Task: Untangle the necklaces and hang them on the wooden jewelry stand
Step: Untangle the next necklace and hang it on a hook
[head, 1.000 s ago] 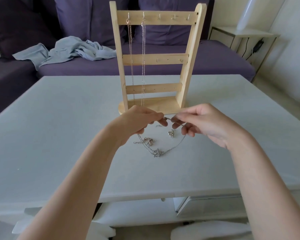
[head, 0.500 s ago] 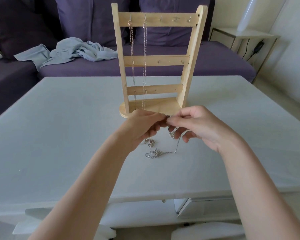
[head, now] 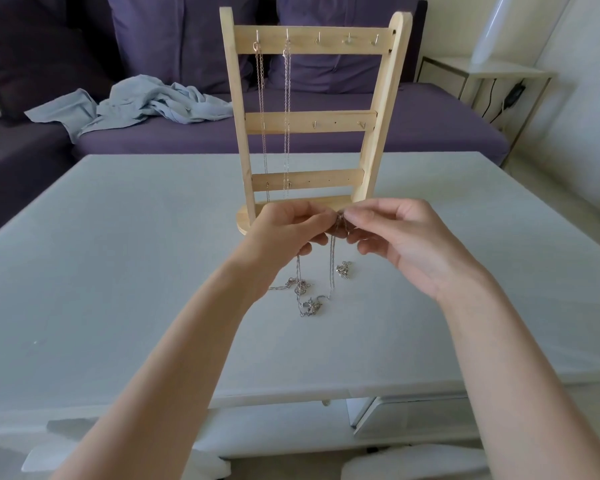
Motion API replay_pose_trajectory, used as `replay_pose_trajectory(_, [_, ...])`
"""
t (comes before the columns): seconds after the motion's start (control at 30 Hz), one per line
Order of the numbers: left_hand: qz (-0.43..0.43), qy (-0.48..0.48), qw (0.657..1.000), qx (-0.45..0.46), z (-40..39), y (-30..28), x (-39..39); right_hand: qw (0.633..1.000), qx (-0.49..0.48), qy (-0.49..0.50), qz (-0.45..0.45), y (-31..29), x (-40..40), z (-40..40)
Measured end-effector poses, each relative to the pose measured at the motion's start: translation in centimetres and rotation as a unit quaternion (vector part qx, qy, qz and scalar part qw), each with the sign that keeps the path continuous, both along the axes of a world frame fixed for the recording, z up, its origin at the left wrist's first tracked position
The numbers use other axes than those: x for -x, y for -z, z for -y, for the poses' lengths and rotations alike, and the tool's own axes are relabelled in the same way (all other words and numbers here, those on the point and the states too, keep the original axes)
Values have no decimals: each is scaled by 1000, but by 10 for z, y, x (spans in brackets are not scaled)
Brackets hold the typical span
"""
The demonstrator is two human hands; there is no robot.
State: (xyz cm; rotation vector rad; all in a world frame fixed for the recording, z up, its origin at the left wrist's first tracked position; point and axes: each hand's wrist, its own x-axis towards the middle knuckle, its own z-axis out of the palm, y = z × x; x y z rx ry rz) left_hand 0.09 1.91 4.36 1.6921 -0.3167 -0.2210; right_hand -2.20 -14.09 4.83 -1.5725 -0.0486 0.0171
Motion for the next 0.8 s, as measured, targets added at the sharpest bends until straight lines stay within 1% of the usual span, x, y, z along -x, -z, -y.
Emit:
replay_pose_trajectory(0.13, [27,-16,999,-32,0,-2,1,1000,7,-24,-15,-2,1,0])
replay_pose_trajectory(0.27, [72,-16,992,-104,1,-2,1,998,53,-2,-32,0,1,0])
replay_pose_trajectory(0.33, [90,-17,986,-139,-1,-3,0,996,85,3,-18,-1,2,1])
replay_pose_trajectory(0.4, [83,-12,985,-149,-4,-4,-2,994,106,11,8,-2,3,2])
replay_pose_trajectory(0.5, [21,11,991,-129,-6,-4,-1,991,129,29,32,-3,1,1])
replay_pose_trajectory(0.57, [0,23,993,-112,-5,-3,0,991,122,31,33,-2,1,-1])
replay_pose_trajectory(0.67, [48,-5,993,-106,-3,0,-1,993,106,26,34,-3,0,-2])
replay_pose_trajectory(0.73, [94,-36,992,-78,-3,0,-1,994,98,29,35,-4,0,-3])
replay_pose_trajectory(0.8, [137,-45,988,-55,-2,-2,0,994,98,27,37,-4,0,-4])
